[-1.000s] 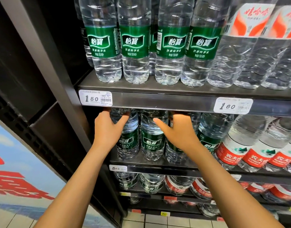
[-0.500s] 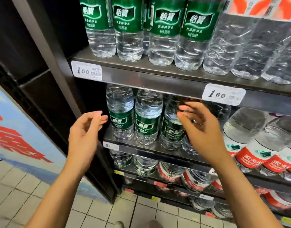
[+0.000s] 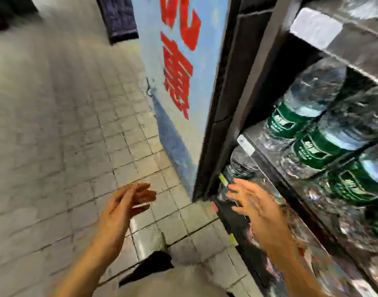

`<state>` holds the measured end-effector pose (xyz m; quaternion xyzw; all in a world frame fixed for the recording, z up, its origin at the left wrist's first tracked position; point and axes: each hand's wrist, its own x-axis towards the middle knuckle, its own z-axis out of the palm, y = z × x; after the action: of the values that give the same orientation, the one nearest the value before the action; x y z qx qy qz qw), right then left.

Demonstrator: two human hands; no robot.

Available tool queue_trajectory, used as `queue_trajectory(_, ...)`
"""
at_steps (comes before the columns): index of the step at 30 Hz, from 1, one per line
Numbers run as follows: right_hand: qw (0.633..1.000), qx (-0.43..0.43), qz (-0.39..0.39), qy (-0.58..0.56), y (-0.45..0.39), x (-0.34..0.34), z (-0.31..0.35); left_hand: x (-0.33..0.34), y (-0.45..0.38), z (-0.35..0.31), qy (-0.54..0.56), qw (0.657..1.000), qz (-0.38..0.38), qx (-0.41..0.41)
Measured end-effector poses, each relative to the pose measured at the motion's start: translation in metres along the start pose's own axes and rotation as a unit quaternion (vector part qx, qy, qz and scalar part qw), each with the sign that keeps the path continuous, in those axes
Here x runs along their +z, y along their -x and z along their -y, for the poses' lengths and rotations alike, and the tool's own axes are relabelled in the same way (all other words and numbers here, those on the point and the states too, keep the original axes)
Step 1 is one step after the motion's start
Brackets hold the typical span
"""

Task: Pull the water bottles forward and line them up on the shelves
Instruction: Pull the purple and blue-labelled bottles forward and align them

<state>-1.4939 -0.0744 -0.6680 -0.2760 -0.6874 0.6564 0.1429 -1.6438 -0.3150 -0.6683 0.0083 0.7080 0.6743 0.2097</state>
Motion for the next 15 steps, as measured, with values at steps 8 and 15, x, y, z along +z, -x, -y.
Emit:
queue_trajectory(8, 0.979, 0.164, 0.106, -0.067, -0.021, 0.117, -0.021, -0.124, 0.024, 0.048, 0.052, 0.989, -0.106, -0.084)
queue_trajectory(15, 0.979, 0.137, 0.146, -0.03, -0.062, 0.231, -0.011, -0.228, -0.014, 0.032, 0.047, 0.986, -0.149, -0.066)
